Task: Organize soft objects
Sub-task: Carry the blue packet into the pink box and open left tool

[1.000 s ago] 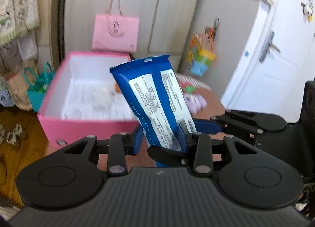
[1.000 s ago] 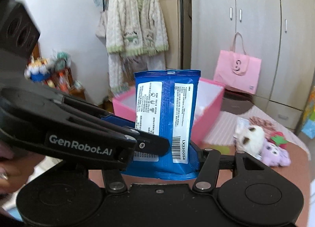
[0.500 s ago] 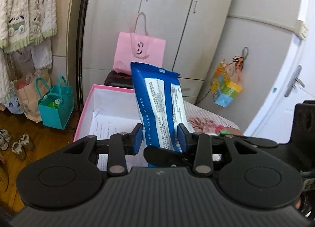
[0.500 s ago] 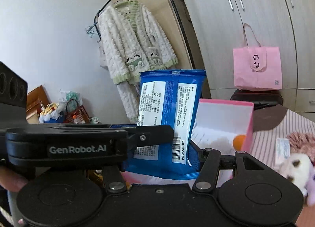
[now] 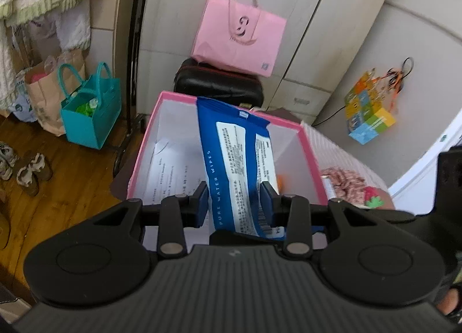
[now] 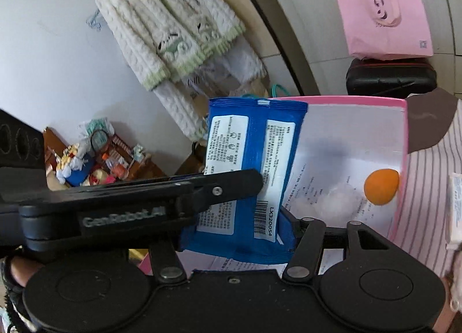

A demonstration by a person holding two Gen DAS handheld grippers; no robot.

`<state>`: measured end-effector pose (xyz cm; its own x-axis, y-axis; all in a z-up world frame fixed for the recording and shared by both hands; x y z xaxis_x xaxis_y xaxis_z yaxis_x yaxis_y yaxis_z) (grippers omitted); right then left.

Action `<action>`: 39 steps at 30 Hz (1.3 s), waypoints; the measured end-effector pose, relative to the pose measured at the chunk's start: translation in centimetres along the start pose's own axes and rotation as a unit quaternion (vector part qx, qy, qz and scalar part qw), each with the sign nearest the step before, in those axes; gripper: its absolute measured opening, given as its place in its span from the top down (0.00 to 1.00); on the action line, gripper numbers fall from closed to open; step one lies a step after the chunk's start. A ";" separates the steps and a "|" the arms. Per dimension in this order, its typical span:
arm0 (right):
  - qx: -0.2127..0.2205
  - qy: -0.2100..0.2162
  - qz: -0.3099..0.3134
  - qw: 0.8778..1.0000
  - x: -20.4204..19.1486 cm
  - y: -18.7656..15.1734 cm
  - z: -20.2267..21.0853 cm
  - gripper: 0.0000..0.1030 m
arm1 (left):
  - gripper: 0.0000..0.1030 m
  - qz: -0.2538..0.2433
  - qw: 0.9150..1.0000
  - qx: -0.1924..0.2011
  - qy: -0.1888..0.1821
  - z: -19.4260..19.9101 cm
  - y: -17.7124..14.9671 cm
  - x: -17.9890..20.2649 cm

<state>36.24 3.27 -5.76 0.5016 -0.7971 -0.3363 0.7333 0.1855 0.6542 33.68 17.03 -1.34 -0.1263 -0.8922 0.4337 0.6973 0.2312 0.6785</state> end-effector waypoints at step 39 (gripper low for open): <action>0.054 -0.088 0.146 0.984 -1.8 -4.4 12.8 0.27 | 0.41 -0.196 0.978 0.057 0.038 11.9 -5.8 9.8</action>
<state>26.28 -3.48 0.61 0.5894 -0.8078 -0.0074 0.5115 0.3660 0.7774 20.01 11.61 6.06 -0.3127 -0.9461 0.0847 0.5216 -0.0965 0.8477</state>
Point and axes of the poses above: each gripper's, at about its wrist camera, not at the fingertips, and z roughly against the way its jaws point, x to its right, y to its top, the point moved 5 cm from there along -z, roughly the way its jaws point, and after that the axes turned 12 degrees about -y, right-handed, at the moved point
